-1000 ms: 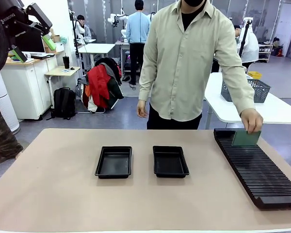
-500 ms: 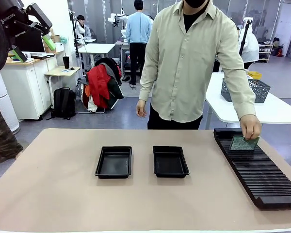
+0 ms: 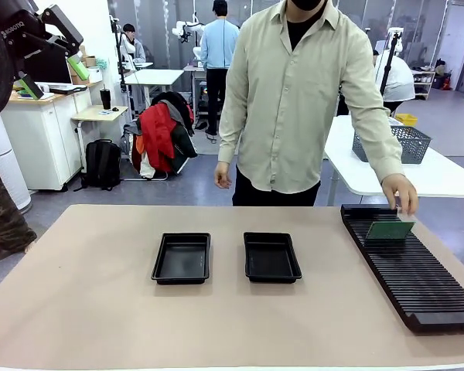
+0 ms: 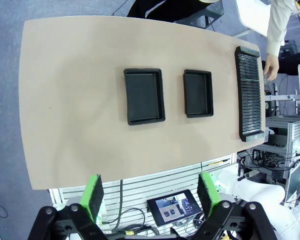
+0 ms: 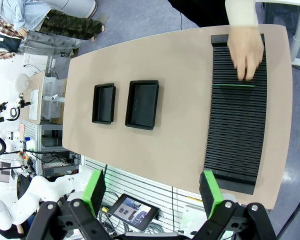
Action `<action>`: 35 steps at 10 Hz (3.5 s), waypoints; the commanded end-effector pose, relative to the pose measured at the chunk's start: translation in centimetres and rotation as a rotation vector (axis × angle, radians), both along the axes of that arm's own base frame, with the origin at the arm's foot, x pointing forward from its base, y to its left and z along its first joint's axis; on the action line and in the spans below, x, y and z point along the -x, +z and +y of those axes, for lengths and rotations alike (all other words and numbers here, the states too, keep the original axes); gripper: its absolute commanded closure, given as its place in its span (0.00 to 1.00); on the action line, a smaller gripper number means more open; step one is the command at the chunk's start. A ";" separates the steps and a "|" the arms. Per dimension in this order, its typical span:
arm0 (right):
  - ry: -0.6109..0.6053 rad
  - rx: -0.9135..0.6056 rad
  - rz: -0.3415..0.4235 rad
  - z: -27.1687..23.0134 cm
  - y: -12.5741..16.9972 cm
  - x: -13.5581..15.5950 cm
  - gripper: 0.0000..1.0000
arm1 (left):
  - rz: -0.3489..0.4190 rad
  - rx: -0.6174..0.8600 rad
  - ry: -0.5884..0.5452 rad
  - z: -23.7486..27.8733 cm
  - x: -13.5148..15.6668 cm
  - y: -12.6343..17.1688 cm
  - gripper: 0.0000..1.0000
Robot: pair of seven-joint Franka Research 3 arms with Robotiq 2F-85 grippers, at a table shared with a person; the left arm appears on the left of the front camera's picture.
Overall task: Inspect and transfer BCBs to ESD trays.
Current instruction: Pick up the Blank PCB from the PCB Rack and place it in the left ESD tray.
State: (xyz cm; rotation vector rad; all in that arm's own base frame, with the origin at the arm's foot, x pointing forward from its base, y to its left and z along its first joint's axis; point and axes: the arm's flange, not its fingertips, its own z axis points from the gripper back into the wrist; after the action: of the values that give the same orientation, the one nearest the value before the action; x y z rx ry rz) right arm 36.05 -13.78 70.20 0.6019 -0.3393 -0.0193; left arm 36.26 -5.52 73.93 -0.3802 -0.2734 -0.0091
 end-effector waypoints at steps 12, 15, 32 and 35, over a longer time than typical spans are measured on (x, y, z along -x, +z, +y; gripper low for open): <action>0.097 0.234 -0.132 1.2 -2.7 -3.3 0.00 | -0.004 0.000 0.000 -0.1 0.1 0.1 0.00; 0.316 0.448 -0.208 2.2 -5.7 -5.3 0.00 | -0.004 0.000 0.000 -0.1 0.1 0.1 0.00; 1.431 0.883 -0.474 6.7 -24.4 -17.1 0.00 | -0.004 0.000 0.000 -0.1 0.1 0.1 0.00; 1.463 0.875 -0.471 7.5 -27.4 -19.0 0.00 | -0.004 0.000 0.000 -0.1 0.1 0.1 0.00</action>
State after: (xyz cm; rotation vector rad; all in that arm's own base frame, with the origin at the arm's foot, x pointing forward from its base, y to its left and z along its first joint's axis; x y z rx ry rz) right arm 54.32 -5.94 43.23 -0.1464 -0.2184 1.5955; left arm 36.21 -5.56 74.07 -0.3800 -0.2764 -0.0103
